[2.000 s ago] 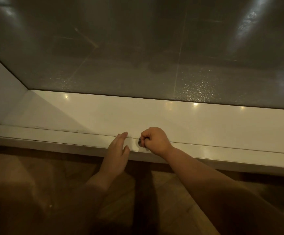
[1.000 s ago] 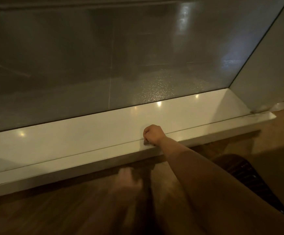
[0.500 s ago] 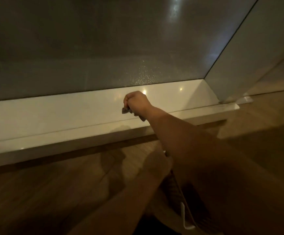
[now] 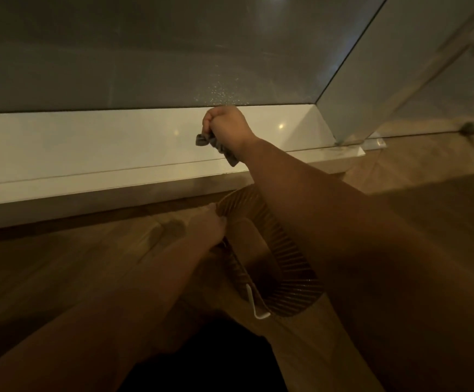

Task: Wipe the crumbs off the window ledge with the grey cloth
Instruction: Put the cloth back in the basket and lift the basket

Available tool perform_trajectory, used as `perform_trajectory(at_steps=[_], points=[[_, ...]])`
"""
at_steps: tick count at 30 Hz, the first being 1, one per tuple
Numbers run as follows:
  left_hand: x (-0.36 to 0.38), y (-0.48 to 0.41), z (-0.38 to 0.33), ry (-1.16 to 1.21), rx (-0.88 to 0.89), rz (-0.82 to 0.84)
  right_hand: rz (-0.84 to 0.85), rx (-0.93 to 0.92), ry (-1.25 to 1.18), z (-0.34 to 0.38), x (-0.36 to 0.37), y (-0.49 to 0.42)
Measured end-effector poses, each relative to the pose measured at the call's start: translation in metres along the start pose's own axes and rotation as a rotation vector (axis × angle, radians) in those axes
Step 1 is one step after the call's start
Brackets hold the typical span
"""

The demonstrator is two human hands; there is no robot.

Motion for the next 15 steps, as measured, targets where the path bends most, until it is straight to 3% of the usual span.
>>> perform_trajectory(at_steps=[1, 4, 12, 15], points=[[-0.013, 0.004, 0.011, -0.018, -0.083, -0.034, 0.000, 0.009, -0.020, 0.001, 0.001, 0.002], [-0.029, 0.018, 0.019, 0.072, -0.072, -0.085, 0.036, 0.031, -0.101, 0.004, 0.008, 0.010], [-0.094, 0.068, 0.082, 0.171, -0.242, -0.261, 0.083, 0.011, -0.359, 0.019, 0.051, 0.023], [-0.110, 0.100, 0.114, 0.357, -0.364, -0.410, 0.138, -0.031, -0.468, 0.023, 0.073, 0.037]])
Point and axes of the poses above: each hand's wrist, its own y-axis away from the middle knuckle, its own x-axis out of the palm, z = x × y, the point moved 5 cm from there along -y, towards the middle knuckle, and after that the axes turned 13 degrees about x, right-handed, at the moved point
